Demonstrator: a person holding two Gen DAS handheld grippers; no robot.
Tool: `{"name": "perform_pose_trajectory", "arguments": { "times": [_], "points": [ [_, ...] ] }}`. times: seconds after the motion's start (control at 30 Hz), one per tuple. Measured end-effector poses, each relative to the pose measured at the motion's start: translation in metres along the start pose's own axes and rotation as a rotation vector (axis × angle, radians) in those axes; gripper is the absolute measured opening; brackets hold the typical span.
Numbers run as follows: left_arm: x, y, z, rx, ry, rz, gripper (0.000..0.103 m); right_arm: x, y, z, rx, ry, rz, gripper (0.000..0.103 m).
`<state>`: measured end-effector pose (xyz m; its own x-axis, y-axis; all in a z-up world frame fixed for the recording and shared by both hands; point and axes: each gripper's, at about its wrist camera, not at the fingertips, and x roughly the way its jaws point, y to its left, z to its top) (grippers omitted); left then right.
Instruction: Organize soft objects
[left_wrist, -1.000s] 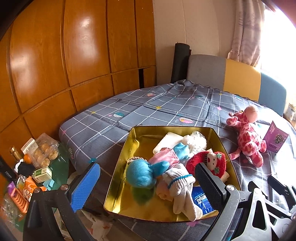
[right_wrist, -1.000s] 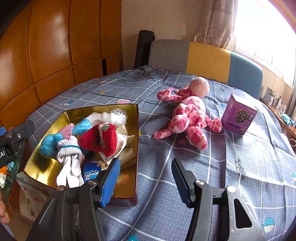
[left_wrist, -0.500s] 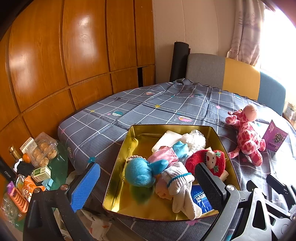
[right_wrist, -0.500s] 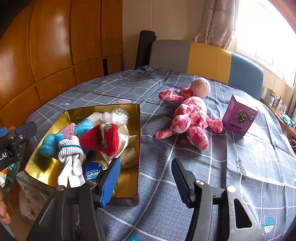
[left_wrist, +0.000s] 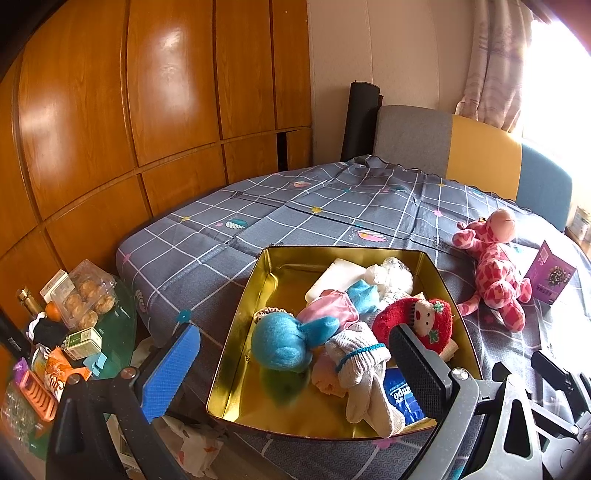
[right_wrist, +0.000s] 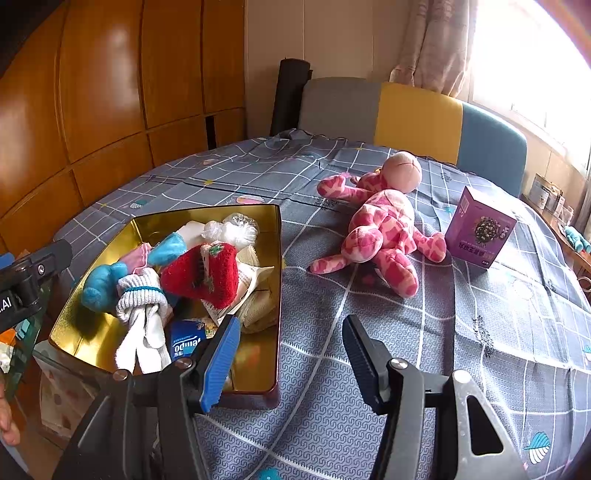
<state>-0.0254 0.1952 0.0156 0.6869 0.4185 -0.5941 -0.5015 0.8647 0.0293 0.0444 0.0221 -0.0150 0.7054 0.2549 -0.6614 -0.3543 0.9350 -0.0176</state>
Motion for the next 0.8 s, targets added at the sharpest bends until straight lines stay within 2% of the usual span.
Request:
{"name": "perform_pose_trajectory", "arguments": {
  "times": [0.8],
  "points": [
    [-0.0002, 0.0009, -0.0005, -0.001, 0.003, 0.004, 0.103, 0.0007, -0.0008, -0.0028, 0.001, 0.003, 0.003, 0.058]
  ]
}}
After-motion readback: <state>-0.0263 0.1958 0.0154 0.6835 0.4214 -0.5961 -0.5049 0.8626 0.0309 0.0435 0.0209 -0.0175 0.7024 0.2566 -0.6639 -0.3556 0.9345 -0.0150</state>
